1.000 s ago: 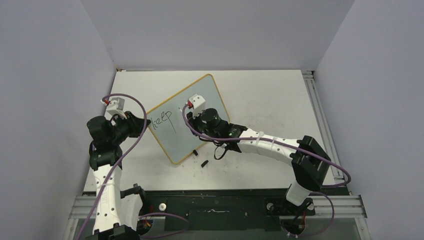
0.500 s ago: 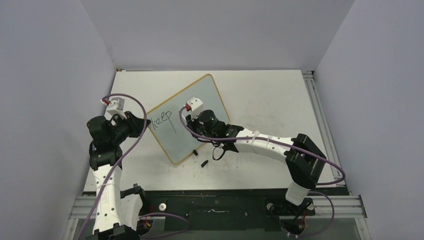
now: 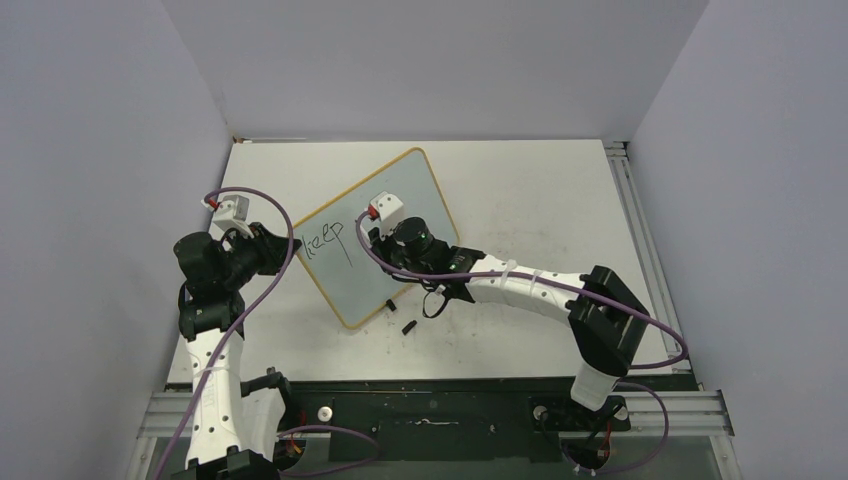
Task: Write a sentence on the whiteboard
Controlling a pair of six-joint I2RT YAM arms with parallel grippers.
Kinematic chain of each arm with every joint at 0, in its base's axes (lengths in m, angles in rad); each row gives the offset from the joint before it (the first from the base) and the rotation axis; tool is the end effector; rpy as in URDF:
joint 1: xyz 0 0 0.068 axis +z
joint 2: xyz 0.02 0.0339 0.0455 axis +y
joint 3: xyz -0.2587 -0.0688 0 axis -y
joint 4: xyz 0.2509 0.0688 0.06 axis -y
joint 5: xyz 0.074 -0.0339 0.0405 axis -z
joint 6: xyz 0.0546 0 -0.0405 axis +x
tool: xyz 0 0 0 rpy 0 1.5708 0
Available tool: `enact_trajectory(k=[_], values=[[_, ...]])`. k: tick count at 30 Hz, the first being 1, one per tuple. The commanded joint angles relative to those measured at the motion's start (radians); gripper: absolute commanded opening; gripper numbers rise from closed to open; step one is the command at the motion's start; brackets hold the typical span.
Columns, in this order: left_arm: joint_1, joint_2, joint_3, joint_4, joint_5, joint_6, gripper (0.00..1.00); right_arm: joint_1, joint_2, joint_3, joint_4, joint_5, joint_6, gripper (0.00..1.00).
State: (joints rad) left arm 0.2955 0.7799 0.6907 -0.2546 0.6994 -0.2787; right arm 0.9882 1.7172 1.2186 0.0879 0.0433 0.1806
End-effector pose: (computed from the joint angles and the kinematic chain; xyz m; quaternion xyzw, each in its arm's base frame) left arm 0.2019 0.0247 0.2938 -0.0283 0.7926 -0.2756 0.5432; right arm 0.2356 0.3533 0.2508 -0.3177 0.7736 0.2872 0.4670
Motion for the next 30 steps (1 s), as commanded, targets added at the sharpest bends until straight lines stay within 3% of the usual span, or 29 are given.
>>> enact_trajectory(k=[1, 30], values=[[0.003, -0.003, 0.035, -0.004, -0.023, 0.026, 0.00, 0.013, 0.012, 0.022, 0.020, -0.007, -0.023, 0.05], [0.002, 0.000, 0.036, 0.000, -0.021, 0.024, 0.00, 0.000, -0.007, -0.006, 0.008, 0.057, -0.006, 0.05]])
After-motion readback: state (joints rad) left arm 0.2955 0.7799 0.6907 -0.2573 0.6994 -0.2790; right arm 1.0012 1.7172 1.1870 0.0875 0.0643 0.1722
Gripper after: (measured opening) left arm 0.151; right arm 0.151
